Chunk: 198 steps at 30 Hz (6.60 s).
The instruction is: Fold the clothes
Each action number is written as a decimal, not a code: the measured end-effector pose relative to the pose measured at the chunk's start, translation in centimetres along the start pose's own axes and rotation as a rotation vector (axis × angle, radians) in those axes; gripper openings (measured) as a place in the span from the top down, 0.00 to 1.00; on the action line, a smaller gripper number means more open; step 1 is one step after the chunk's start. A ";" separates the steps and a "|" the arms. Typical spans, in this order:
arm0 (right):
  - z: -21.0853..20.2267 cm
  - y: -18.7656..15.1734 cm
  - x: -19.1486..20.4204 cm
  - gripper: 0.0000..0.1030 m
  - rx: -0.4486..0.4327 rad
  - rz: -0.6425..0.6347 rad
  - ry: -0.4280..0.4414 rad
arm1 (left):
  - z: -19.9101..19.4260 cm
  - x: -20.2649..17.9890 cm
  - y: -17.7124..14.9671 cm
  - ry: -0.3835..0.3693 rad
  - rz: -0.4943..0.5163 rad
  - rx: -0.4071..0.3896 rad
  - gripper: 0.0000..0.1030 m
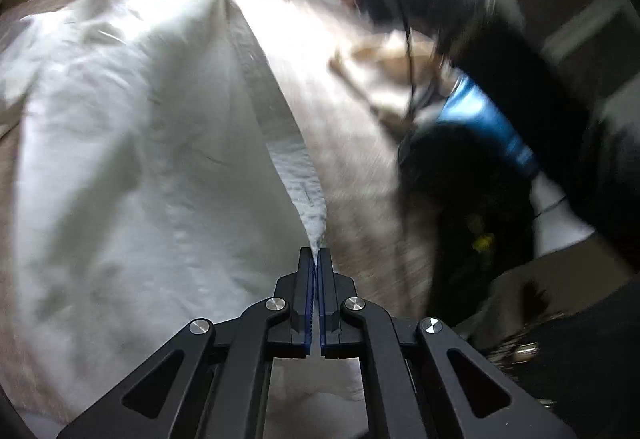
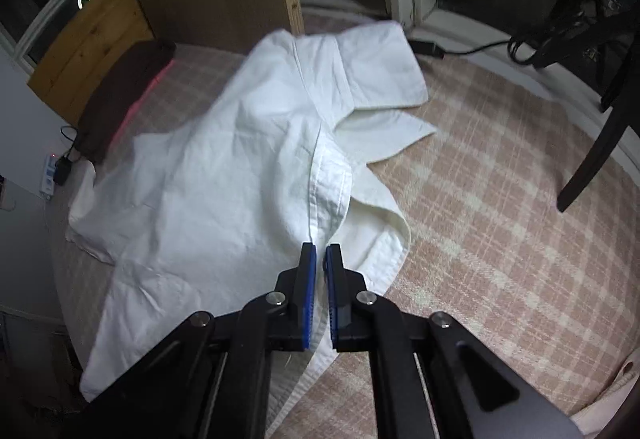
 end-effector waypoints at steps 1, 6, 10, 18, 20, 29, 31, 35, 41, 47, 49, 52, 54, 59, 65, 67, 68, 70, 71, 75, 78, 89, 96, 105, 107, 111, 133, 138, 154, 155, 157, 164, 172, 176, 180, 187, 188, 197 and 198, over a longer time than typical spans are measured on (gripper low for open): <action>-0.6 0.2 0.2 0.95 -0.010 0.006 0.003 | -1.4 0.0 0.2 -0.026 -0.016 -0.031 0.99; -3.8 3.0 3.6 0.95 -0.070 0.007 0.053 | -9.3 3.7 -0.5 0.012 -0.108 -0.171 0.99; -4.7 5.9 8.1 0.95 -0.109 -0.014 0.087 | -14.6 8.6 -2.8 0.080 -0.211 -0.249 0.99; -1.4 9.8 15.0 0.95 -0.101 -0.103 0.089 | -16.6 16.2 -6.5 0.152 -0.360 -0.314 0.99; -0.5 10.3 16.4 0.90 -0.081 -0.118 0.093 | -15.9 18.2 -7.2 0.179 -0.393 -0.300 0.99; -7.3 5.0 6.8 0.60 -0.177 0.020 -0.011 | -14.8 22.8 -9.7 0.330 -0.505 -0.212 0.88; -6.1 2.3 2.3 0.60 -0.123 0.085 -0.094 | -16.0 22.5 -10.1 0.400 -0.504 -0.225 0.84; -3.6 -0.2 -3.3 0.60 -0.077 0.174 -0.129 | -16.6 17.7 -8.8 0.444 -0.382 -0.217 0.82; 0.4 2.5 -5.0 0.60 -0.071 0.126 -0.118 | -6.4 6.4 -3.6 0.139 -0.136 -0.077 0.68; 3.8 6.1 -5.7 0.59 -0.035 0.151 -0.015 | 3.9 -0.1 -2.4 0.075 0.057 0.105 0.68; 4.6 7.2 -6.4 0.57 -0.037 0.197 0.043 | 4.9 -0.1 -2.7 0.072 0.046 0.128 0.68; 4.9 8.4 -7.8 0.57 -0.065 0.252 0.049 | 5.2 0.6 -3.2 0.100 0.018 0.141 0.68; 4.9 9.0 -8.0 0.57 -0.075 0.263 0.073 | 5.3 1.0 -3.2 0.095 -0.012 0.143 0.68; 5.6 9.6 -6.0 0.97 -0.068 0.151 0.084 | 5.5 2.1 -2.8 0.092 -0.060 0.141 0.68; 0.2 12.2 -5.5 0.98 -0.326 0.008 -0.186 | 5.3 2.0 -3.0 0.111 -0.046 0.138 0.68; -0.6 13.3 -7.3 0.98 -0.373 0.042 -0.243 | 5.4 2.0 -3.0 0.108 -0.052 0.133 0.68; 0.2 13.4 -7.7 0.98 -0.358 0.044 -0.263 | 5.5 2.0 -2.9 0.102 -0.061 0.128 0.68; 1.9 13.5 -8.2 0.98 -0.312 0.021 -0.321 | 5.6 2.0 -2.9 0.097 -0.071 0.121 0.68; 3.0 13.5 -8.2 0.97 -0.281 -0.001 -0.355 | 5.7 1.9 -2.9 0.100 -0.066 0.123 0.68; 3.9 12.2 -7.8 0.76 -0.179 -0.014 -0.428 | 5.9 1.4 -3.0 0.096 -0.041 0.136 0.62; 1.7 10.5 -7.8 0.64 -0.170 0.005 -0.424 | 5.8 1.0 -3.3 0.125 -0.028 0.161 0.62; -7.5 -2.8 -7.5 0.64 -0.116 0.012 -0.250 | 8.2 -5.2 -4.5 0.120 0.123 0.191 0.53; -7.0 -4.4 -9.2 0.64 -0.125 0.090 -0.196 | 10.2 -6.1 -5.5 0.279 0.286 0.204 0.58; -2.0 -1.3 -7.9 0.62 -0.123 0.183 -0.012 | 6.5 -3.7 -4.7 0.091 0.049 0.155 1.00; -0.5 -0.4 -7.6 0.61 -0.121 0.183 -0.006 | 5.5 -3.9 -4.7 0.100 0.035 0.124 1.00; 0.7 0.9 -7.5 0.54 -0.146 0.208 0.027 | 5.9 -4.9 -5.0 0.148 0.036 0.139 0.75; 1.1 0.8 -5.4 0.96 -0.129 0.137 0.047 | 3.4 -6.3 -6.4 0.128 0.075 0.105 1.00; -0.6 -0.1 -5.9 0.98 -0.116 0.097 -0.017 | 1.7 -6.9 -6.5 0.045 0.076 0.083 1.00; -0.7 2.2 -8.2 0.64 -0.202 0.212 0.063 | 8.2 -5.8 -7.4 0.145 0.132 0.282 1.00; -0.3 2.7 -8.3 0.64 -0.203 0.214 0.055 | 8.5 -5.9 -7.4 0.146 0.128 0.292 1.00; 0.8 3.9 -8.3 0.64 -0.194 0.207 0.045 | 8.6 -6.1 -7.5 0.142 0.135 0.293 1.00; 3.1 6.5 -6.3 0.93 -0.197 0.067 -0.066 | 8.9 -6.2 -7.5 0.122 0.122 0.300 1.00; 1.6 6.2 -6.1 0.90 -0.138 -0.097 -0.314 | 9.2 -6.5 -7.1 0.079 0.123 0.301 1.00; -0.4 5.0 -5.5 0.64 -0.149 -0.055 -0.278 | 7.9 -8.0 -6.2 0.058 0.177 0.257 0.97; -2.5 1.8 -2.9 0.64 -0.168 -0.100 -0.125 | 8.9 -8.3 -4.9 0.082 0.173 0.227 0.73; -1.4 -7.0 -0.5 0.77 -0.001 -0.125 -0.041 | 9.4 -6.8 -5.3 0.138 0.196 0.221 0.74; -1.8 -7.5 -1.3 0.76 -0.003 -0.075 -0.031 | 9.2 -6.8 -5.0 0.150 0.194 0.210 0.74; -0.6 -8.5 -1.3 0.70 -0.022 -0.028 0.014 | 9.7 -6.1 -3.5 0.247 0.213 0.176 0.67; -0.4 -8.6 -0.7 0.74 -0.034 -0.069 -0.021 | 9.7 -6.0 -3.6 0.244 0.224 0.172 0.68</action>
Point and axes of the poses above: each gripper's, at about its wrist camera, not at the fingertips, and z roughly the way its jaws point, x to its left, y to its top, the point moved 7 cm from there along z, roughly the way its jaws point, and after that the axes turned 5 degrees about x, right-handed, at the moved point
